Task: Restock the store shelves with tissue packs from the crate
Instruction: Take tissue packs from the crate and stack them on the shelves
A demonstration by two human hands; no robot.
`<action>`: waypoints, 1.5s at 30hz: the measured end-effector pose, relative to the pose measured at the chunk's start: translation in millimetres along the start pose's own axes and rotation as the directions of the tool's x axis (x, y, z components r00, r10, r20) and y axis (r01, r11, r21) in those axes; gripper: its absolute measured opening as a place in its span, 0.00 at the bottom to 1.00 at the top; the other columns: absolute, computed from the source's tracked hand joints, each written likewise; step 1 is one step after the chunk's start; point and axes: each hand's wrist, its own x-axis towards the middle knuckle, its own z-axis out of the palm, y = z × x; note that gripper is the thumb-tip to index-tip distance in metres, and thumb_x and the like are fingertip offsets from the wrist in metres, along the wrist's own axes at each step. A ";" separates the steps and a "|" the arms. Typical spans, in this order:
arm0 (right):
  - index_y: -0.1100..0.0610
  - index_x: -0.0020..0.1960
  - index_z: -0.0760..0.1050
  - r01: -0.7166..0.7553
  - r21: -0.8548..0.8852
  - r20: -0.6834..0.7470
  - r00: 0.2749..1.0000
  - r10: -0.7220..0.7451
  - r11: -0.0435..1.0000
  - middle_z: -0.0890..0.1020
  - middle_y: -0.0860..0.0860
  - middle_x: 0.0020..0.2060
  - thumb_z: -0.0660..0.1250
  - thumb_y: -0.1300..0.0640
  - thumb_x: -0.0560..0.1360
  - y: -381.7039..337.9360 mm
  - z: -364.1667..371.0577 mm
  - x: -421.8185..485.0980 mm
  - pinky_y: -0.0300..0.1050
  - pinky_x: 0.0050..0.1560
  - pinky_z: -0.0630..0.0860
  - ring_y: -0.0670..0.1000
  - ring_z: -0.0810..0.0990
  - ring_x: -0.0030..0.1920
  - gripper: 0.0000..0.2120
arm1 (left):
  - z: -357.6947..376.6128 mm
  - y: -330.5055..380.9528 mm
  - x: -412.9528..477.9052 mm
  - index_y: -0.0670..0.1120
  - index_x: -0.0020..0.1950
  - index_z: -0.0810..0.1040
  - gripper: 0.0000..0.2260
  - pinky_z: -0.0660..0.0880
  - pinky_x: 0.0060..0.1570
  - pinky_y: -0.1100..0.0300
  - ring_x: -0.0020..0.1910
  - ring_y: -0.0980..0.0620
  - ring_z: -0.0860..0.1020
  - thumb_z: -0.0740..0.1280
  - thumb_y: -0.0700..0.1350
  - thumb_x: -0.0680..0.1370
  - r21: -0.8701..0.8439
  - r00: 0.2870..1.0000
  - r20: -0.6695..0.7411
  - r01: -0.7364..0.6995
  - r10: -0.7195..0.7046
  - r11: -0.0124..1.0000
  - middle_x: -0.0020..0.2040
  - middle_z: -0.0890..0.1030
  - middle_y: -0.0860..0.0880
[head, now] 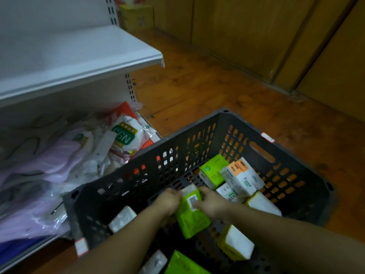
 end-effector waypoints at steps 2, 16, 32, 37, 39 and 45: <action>0.52 0.75 0.57 0.121 0.087 -0.092 0.989 -0.112 0.989 0.76 0.50 0.60 0.67 0.54 0.76 -15.9 -11.5 -13.1 0.48 0.53 0.79 0.51 0.79 0.55 0.31 | -15.9 15.8 -10.9 0.44 0.48 0.74 0.09 0.70 0.40 0.60 0.43 0.46 0.76 0.59 0.48 0.80 -0.115 0.989 -0.130 -0.080 0.065 0.990 0.44 0.77 0.43; 0.46 0.49 0.67 0.638 -0.052 -0.507 0.646 -0.571 0.768 0.76 0.48 0.48 0.68 0.51 0.75 -189.8 -40.5 -175.8 0.48 0.49 0.74 0.49 0.76 0.50 0.09 | -127.1 79.5 -156.9 0.56 0.50 0.75 0.06 0.67 0.49 0.75 0.49 0.61 0.74 0.68 0.47 0.75 -0.058 0.582 -0.537 -0.748 0.610 0.661 0.51 0.76 0.54; 0.37 0.58 0.61 0.915 0.007 -0.432 0.367 -0.823 0.404 0.74 0.52 0.42 0.70 0.65 0.72 -333.2 82.8 -232.0 0.40 0.44 0.76 0.47 0.77 0.46 0.29 | -295.1 57.8 -271.8 0.50 0.55 0.74 0.17 0.74 0.37 0.74 0.41 0.59 0.78 0.72 0.37 0.70 -0.132 0.363 -0.792 -0.887 0.491 0.442 0.47 0.80 0.51; 0.33 0.61 0.60 0.937 -0.105 -0.414 0.265 -0.871 0.334 0.69 0.45 0.53 0.74 0.61 0.69 -357.1 102.1 -236.4 0.42 0.52 0.74 0.45 0.74 0.54 0.35 | -335.3 39.1 -304.0 0.52 0.50 0.74 0.19 0.75 0.36 0.72 0.36 0.65 0.79 0.71 0.30 0.69 -0.072 0.313 -0.794 -0.900 0.521 0.431 0.45 0.80 0.52; 0.34 0.65 0.57 0.935 -0.123 -0.430 0.252 -0.867 0.333 0.65 0.45 0.60 0.75 0.59 0.69 -368.1 92.3 -239.1 0.42 0.58 0.71 0.43 0.69 0.60 0.37 | -345.3 37.5 -310.0 0.52 0.49 0.74 0.20 0.76 0.39 0.71 0.39 0.63 0.79 0.72 0.29 0.68 -0.063 0.325 -0.761 -0.899 0.562 0.434 0.46 0.81 0.52; 0.48 0.56 0.73 0.955 0.116 -0.306 0.296 -0.905 0.273 0.81 0.43 0.44 0.66 0.66 0.75 -375.8 29.4 -236.1 0.31 0.43 0.77 0.36 0.80 0.40 0.16 | -331.2 86.8 -291.7 0.52 0.50 0.68 0.27 0.77 0.51 0.60 0.49 0.55 0.78 0.79 0.42 0.58 -0.090 0.316 -0.813 -0.898 0.489 0.432 0.53 0.76 0.49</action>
